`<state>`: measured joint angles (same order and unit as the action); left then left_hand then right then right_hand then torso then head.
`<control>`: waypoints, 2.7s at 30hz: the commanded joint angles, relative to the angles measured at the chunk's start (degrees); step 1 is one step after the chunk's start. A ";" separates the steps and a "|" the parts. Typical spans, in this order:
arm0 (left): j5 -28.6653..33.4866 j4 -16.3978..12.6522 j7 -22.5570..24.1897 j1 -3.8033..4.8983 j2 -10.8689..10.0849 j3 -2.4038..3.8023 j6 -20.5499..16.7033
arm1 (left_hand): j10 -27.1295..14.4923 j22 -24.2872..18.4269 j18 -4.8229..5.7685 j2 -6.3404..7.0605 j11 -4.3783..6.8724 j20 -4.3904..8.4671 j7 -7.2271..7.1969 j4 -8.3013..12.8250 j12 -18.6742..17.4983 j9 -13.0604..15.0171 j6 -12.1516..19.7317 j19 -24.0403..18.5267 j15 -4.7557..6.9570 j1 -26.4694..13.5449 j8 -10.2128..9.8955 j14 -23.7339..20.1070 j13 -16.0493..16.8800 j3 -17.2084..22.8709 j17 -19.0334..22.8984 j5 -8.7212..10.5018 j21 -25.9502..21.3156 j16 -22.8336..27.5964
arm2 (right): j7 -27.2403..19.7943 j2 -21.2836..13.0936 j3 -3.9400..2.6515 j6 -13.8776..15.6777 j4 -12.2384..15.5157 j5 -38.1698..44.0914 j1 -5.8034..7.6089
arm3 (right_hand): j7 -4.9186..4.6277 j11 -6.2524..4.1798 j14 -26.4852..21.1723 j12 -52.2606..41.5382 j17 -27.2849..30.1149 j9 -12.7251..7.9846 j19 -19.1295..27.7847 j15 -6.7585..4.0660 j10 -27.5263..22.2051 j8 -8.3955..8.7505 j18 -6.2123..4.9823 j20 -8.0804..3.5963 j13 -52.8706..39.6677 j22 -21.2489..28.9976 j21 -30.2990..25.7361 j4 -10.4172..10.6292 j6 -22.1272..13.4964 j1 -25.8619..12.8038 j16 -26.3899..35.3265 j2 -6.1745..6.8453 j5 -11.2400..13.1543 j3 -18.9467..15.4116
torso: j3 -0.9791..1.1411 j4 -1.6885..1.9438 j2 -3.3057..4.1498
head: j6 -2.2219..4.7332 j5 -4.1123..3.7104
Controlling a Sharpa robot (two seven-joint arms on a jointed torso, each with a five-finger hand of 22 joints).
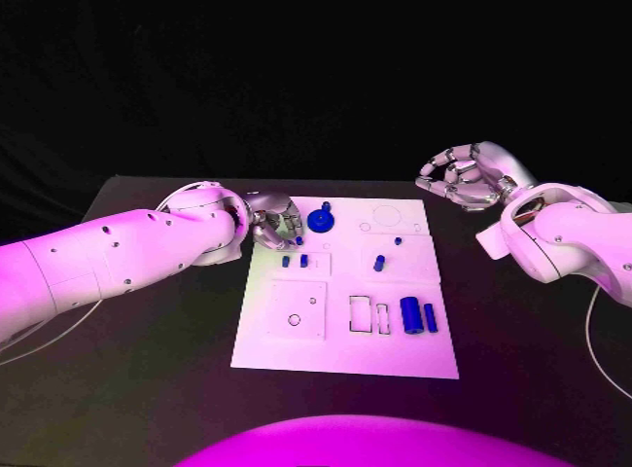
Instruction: Assemble the parts on the task board
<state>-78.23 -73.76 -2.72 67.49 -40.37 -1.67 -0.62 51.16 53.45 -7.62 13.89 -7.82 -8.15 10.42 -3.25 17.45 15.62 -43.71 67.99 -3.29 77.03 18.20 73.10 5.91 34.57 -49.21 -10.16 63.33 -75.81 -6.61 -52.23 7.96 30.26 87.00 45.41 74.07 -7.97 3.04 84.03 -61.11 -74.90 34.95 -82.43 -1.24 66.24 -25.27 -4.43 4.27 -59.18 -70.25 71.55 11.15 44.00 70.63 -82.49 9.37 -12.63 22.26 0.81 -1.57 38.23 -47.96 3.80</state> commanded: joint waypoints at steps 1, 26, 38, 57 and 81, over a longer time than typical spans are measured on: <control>4.14 -0.19 3.80 0.01 -0.79 0.17 -4.53 | -1.39 -1.54 -0.96 0.41 -0.09 -0.17 0.04 -0.39 0.48 -0.02 -0.22 -1.40 -0.05 -0.07 -0.17 -1.64 0.13 -1.86 2.33 -0.03 -1.49 0.87 | 0.11 -0.03 0.00 -1.59 -0.46 2.11 -0.04 | -0.22 0.13 1.72 13.81 1.30 -1.03 1.31 -0.28 -6.66 0.84 -0.98 0.11 13.00 3.02 -3.35 -0.22 -0.30 1.19 1.93 0.37 -0.17 1.68 | -0.01 0.06 -0.04 | 0.05 -0.04; 62.41 -6.03 22.28 -0.10 -8.50 1.18 -9.41 | 4.55 -16.49 -3.01 -3.22 1.41 0.88 -0.09 -6.12 10.28 0.48 -5.25 -7.28 1.14 2.55 2.11 -11.00 2.96 -7.50 20.79 -0.10 -16.35 12.45 | 10.22 2.70 0.02 -15.57 -2.78 49.49 -2.37 | -0.76 1.93 2.45 47.74 2.16 -6.77 -1.06 1.37 -5.45 10.07 -0.19 1.38 42.54 -0.49 -0.79 -6.22 7.56 4.59 3.16 3.62 2.63 10.59 | -0.15 -0.12 0.02 | 1.97 -2.63; 68.02 -8.45 24.99 -0.34 -9.41 1.15 -8.58 | 4.35 -17.06 -2.97 -3.25 1.35 0.91 -0.01 -6.39 10.71 0.59 -5.31 -7.24 1.10 2.44 2.29 -11.31 3.16 -7.47 21.11 -0.06 -17.17 13.05 | 13.46 6.40 0.22 -16.53 -4.38 56.20 -3.89 | -1.05 2.29 2.45 49.28 2.22 -7.25 -0.93 1.68 -6.02 10.95 -0.25 1.63 44.25 -0.39 -0.98 -6.68 7.74 4.41 3.10 4.01 2.74 10.87 | -0.08 -0.20 0.19 | 2.23 -2.57; 68.33 -9.20 25.21 -0.35 -9.63 1.16 -9.22 | 3.77 -17.41 -2.96 -3.07 1.20 0.85 0.19 -6.46 10.74 0.54 -4.81 -7.16 0.99 2.47 2.10 -11.44 3.20 -7.53 21.24 -0.06 -17.66 13.32 | 13.38 10.33 0.26 -16.46 -7.72 56.97 -5.56 | -1.02 2.09 2.57 49.20 1.67 -7.34 -1.06 1.54 -3.87 10.88 -0.21 1.58 45.35 -1.00 -0.47 -7.54 9.65 4.83 2.59 2.94 3.09 12.00 | -0.20 -0.29 0.17 | 1.60 -2.55; 68.31 -9.13 24.21 -0.34 -9.91 1.16 -10.10 | 3.04 -17.76 -2.95 -3.12 0.93 0.76 0.54 -6.16 10.84 0.48 -4.16 -6.89 0.84 3.06 1.87 -11.46 3.25 -7.26 21.33 -0.16 -18.11 13.46 | 14.99 10.44 0.28 -17.14 -7.59 58.79 -6.24 | 0.43 0.20 2.70 47.72 1.03 -6.13 -1.51 -0.22 2.06 8.90 0.05 -0.02 44.86 -2.63 0.90 -13.40 14.92 8.22 1.99 -1.18 5.14 16.39 | -0.16 -0.34 0.11 | 1.11 -2.69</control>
<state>-10.30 -82.81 21.28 67.13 -50.29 -0.55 -10.57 54.55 35.74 -10.21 10.79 -6.88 -7.57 10.84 -9.39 27.96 16.09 -48.23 60.81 -2.37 79.55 20.17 61.92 9.09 26.90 -27.93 -10.17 45.45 -62.70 6.93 -41.52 7.88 14.97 79.64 102.80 68.29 -7.52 4.80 84.14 -13.28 -73.93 28.76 -84.01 -1.15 66.33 -16.17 -4.86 4.71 -13.54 -72.84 72.21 -1.86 58.60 77.85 -80.16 9.95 -7.33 38.42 0.66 -1.92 38.35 -46.87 1.15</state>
